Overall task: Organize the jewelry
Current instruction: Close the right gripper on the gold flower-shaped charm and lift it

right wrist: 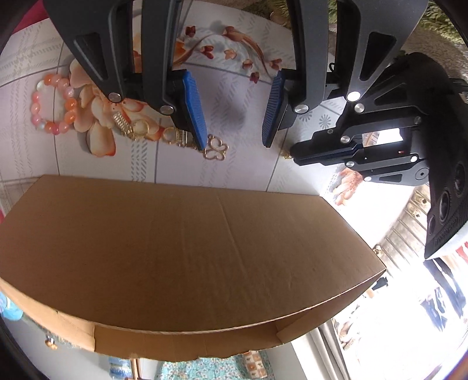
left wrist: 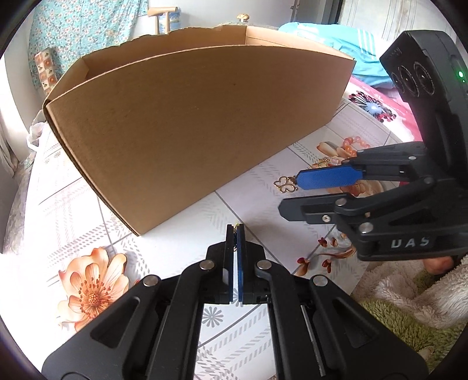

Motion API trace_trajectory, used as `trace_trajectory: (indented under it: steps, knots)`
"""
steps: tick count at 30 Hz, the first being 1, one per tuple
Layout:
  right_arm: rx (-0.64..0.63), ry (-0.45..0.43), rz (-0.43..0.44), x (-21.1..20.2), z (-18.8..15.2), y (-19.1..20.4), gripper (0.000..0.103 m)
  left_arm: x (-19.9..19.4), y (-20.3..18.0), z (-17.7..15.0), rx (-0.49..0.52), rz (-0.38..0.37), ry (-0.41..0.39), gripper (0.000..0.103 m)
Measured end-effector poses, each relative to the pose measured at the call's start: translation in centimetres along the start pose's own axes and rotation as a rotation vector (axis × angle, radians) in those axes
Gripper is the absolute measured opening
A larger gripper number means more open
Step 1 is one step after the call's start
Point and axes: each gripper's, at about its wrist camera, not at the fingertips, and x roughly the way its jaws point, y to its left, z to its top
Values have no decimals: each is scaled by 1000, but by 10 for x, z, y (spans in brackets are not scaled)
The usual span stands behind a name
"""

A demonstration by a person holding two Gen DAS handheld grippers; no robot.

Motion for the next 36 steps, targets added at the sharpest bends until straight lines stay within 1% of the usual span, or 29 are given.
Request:
trace_trajectory:
  steps: [5,6,11,15,16,17,21,22,23,29,35,36]
  knots:
    - [-47,-7,-63,12,5,20,32,-3,4,-2,-9,-9,-6,1]
    - [-56,-9,-76,13,7,21,30,-3,5,-2,-10,-10,-6,1]
    - [-96,-12,-123,21,17,29,23,-4,5,-3,-9,-10,-8,1]
    - [-99,-10,-140,25,19,32,18,-4,5,-3,-11,-8,-8,1]
    - [-100,-10,-142,26,18,30,14,-4,5,-3,-11,-8,-8,1]
    - [-99,-9,-138,27,19,31,11,-4,5,-3,-11,-8,-9,1]
    - [-91,-12,-131,28,19,29,11,-4,5,-3,-10,-8,-9,1]
    - [-84,-13,-122,27,18,28,4,-4,4,-3,-10,-8,-9,1]
    - [-78,-12,-114,27,17,27,4,-4,5,-3,-10,-8,-10,1]
    - [-81,-16,-93,22,12,28,4,-3,3,-1,-9,-3,-11,1]
    - [-80,-10,-33,11,5,23,4,-3,2,-1,-7,0,-11,1]
    - [-85,-17,-34,8,4,22,6,-2,1,-1,-5,1,-11,1]
